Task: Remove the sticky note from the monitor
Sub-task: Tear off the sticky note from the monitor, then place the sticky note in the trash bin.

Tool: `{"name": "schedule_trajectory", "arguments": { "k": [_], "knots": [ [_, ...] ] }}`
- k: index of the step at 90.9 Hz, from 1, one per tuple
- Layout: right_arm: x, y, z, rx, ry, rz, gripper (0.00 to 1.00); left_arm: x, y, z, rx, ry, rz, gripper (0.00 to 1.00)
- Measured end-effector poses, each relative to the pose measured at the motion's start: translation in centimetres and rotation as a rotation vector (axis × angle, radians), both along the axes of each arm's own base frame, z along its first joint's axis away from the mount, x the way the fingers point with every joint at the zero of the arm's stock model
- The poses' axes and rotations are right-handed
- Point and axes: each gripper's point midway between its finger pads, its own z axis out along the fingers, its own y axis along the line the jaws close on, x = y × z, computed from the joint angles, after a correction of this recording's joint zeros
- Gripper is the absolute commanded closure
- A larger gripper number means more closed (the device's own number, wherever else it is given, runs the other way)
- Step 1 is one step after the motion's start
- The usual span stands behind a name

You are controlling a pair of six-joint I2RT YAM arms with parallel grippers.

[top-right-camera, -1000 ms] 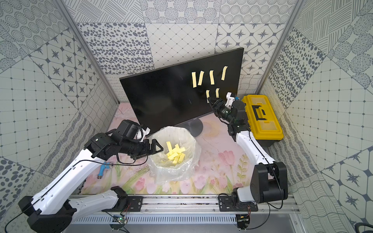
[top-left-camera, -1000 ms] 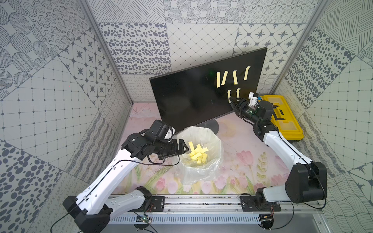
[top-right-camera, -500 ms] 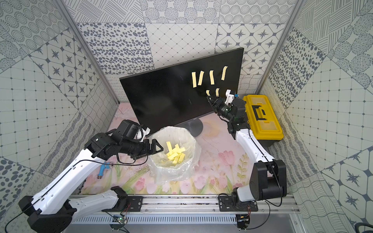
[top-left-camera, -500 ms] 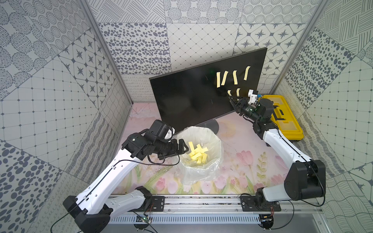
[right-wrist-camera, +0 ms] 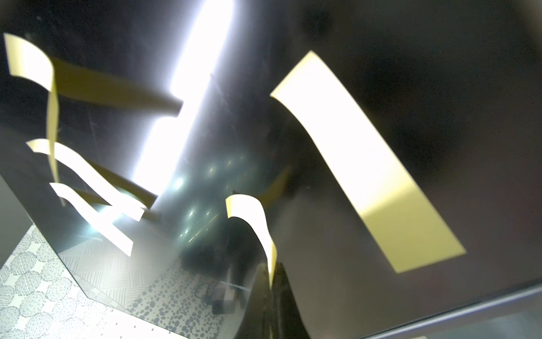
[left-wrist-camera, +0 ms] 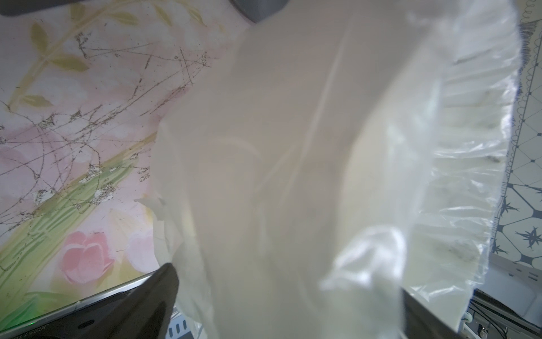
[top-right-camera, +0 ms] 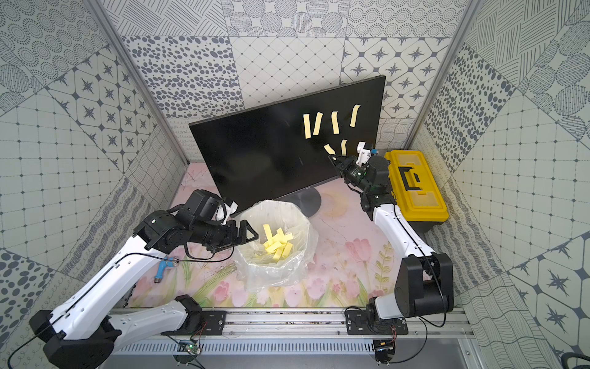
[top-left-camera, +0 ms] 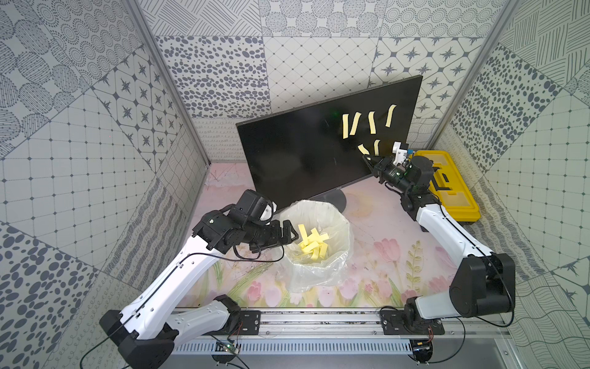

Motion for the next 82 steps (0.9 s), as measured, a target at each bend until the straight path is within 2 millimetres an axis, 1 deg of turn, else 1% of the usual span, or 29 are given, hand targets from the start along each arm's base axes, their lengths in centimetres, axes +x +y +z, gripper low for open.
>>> {"name": "schedule_trajectory", "arguments": {
  "k": [12, 22, 37, 49, 55, 60, 73, 82],
  "knots": [
    [-0.3, 0.0, 0.0, -0.004, 0.003, 0.009, 1.0, 0.0, 0.0, 0.0, 0.0, 0.0, 0.0, 0.01],
    [-1.1, 0.1, 0.6, -0.007, -0.002, 0.021, 1.0, 0.0, 0.0, 0.0, 0.0, 0.0, 0.0, 0.01],
    [-3.7, 0.3, 2.4, -0.032, -0.036, 0.055, 1.0, 0.0, 0.0, 0.0, 0.0, 0.0, -0.001, 0.01],
    [-6.4, 1.2, 3.9, -0.062, -0.071, 0.102, 1.0, 0.0, 0.0, 0.0, 0.0, 0.0, 0.0, 0.01],
    [-7.7, 2.2, 3.9, -0.089, -0.075, 0.142, 1.0, 0.0, 0.0, 0.0, 0.0, 0.0, 0.0, 0.01],
    [-9.1, 3.6, 3.7, -0.116, -0.072, 0.19, 1.0, 0.0, 0.0, 0.0, -0.001, 0.002, 0.002, 0.01],
    [-13.1, 8.2, 3.2, -0.196, -0.059, 0.354, 1.0, 0.0, 0.0, 0.0, -0.002, 0.004, 0.005, 0.01],
    [-15.8, 10.8, 3.0, -0.246, -0.065, 0.454, 1.0, 0.0, 0.0, 0.0, -0.003, 0.005, 0.007, 0.01]
  ]
}}
